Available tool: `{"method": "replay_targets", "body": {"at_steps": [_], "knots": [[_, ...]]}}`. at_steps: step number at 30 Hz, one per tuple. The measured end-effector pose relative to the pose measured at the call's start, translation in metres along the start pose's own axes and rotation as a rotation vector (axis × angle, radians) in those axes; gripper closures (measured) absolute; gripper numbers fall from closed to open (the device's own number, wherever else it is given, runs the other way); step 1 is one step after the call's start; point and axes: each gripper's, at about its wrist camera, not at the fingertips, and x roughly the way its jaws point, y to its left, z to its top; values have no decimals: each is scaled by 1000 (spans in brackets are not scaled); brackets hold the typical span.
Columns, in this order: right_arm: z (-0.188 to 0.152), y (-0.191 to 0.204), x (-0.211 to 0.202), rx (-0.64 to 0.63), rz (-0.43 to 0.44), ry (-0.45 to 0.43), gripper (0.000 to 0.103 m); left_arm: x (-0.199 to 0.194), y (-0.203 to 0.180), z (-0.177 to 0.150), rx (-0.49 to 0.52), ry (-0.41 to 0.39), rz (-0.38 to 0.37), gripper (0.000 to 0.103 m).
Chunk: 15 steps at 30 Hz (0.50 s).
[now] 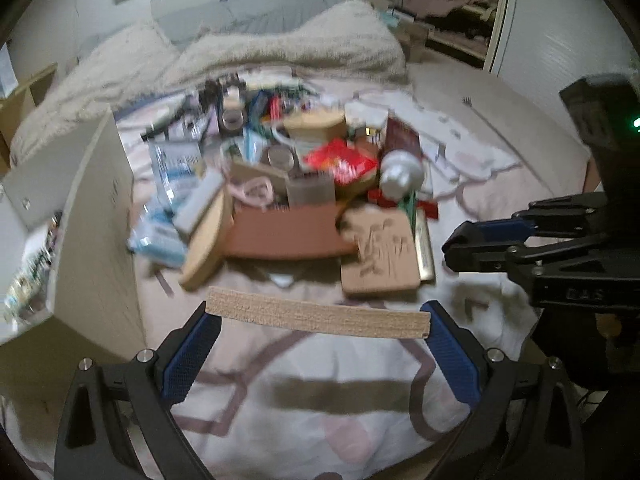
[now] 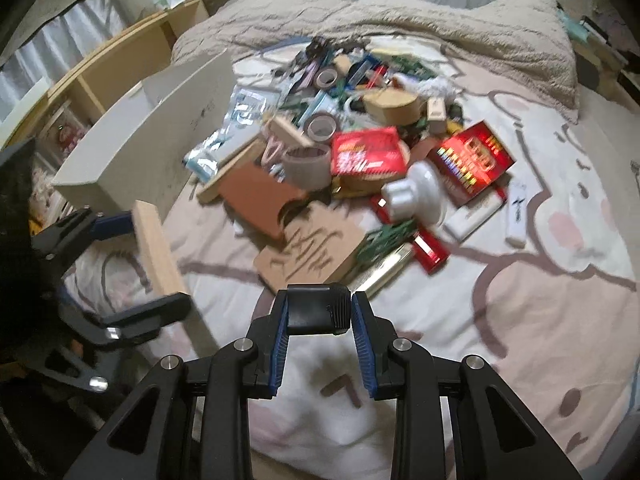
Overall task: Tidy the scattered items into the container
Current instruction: 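Carry the wooden stick and black block with both tools over the white box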
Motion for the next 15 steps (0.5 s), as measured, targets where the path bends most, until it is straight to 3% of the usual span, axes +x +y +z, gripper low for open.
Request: {"method": "replay_targets", "body": {"at_steps": [15], "knots": [[43, -23, -16, 74, -65, -100, 72, -38, 49, 35, -67, -162, 73, 3]]}}
